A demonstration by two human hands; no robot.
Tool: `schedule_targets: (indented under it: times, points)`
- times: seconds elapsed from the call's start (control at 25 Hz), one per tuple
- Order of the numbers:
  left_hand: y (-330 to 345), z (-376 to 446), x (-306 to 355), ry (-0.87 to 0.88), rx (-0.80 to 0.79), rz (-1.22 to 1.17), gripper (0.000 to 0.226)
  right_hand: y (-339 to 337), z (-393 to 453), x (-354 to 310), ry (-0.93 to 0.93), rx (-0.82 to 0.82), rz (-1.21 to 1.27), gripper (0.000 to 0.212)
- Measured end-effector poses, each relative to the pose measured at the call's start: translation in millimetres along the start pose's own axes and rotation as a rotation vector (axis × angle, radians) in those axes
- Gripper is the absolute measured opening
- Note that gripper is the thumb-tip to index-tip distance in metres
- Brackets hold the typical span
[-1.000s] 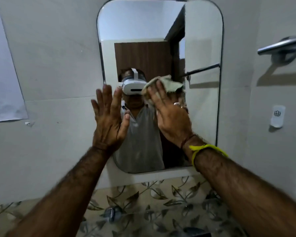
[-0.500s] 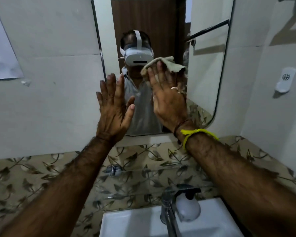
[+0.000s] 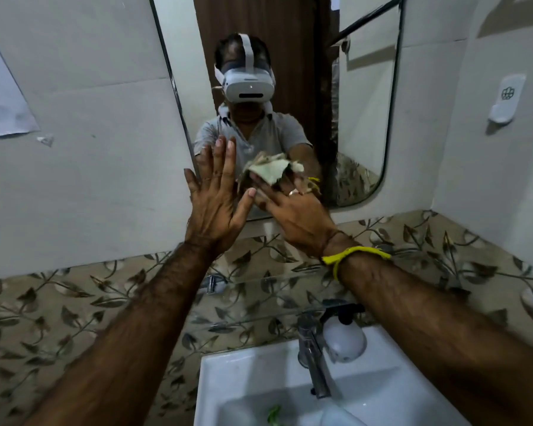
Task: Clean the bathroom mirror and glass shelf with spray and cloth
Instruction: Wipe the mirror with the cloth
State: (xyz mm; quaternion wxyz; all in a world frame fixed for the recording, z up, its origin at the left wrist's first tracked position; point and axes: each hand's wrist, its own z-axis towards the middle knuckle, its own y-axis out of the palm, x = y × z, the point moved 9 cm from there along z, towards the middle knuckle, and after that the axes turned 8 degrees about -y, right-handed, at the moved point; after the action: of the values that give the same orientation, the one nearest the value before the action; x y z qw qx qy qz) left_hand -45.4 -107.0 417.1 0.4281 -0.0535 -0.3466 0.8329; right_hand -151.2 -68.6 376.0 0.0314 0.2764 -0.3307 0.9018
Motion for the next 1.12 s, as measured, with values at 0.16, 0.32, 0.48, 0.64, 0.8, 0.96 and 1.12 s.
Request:
schedule_targets:
  times: [0.16,0.32,0.48,0.64,0.8,0.96,1.12]
  points:
    - [-1.2,1.7,-1.6,-0.004,-0.015,-0.021,0.078,0.6,-38.3,33.6,-0.013,-0.021,-0.081,0.070]
    - [5.7,5.0,11.8,-0.040,0.037,0.020,0.079,-7.7,-18.4,24.7,0.020,0.063,-0.051,0.071]
    - [-0.6,2.9,6.6,-0.021,0.018,-0.019,0.079,5.3,-44.1,20.7,-0.257,-0.017,-0.097,0.054]
    - [-0.7,3.6,7.0,-0.019,0.067,0.045,0.078,-33.1,-14.3,56.2,0.062,0.130,-0.057,0.066]
    - [-6.3,19.9,20.3,0.066,0.158,0.250,0.077,-33.6,14.0,39.4,-0.194,0.014,-0.087,0.068]
    - [-25.9,35.4,21.0,0.257,0.221,0.345,0.072,-65.6,41.1,83.8,0.175,0.166,-0.005,0.073]
    - [-51.5,64.4,13.5,0.284,0.295,0.414,0.073,-63.6,67.1,72.4,-0.097,0.108,-0.113,0.079]
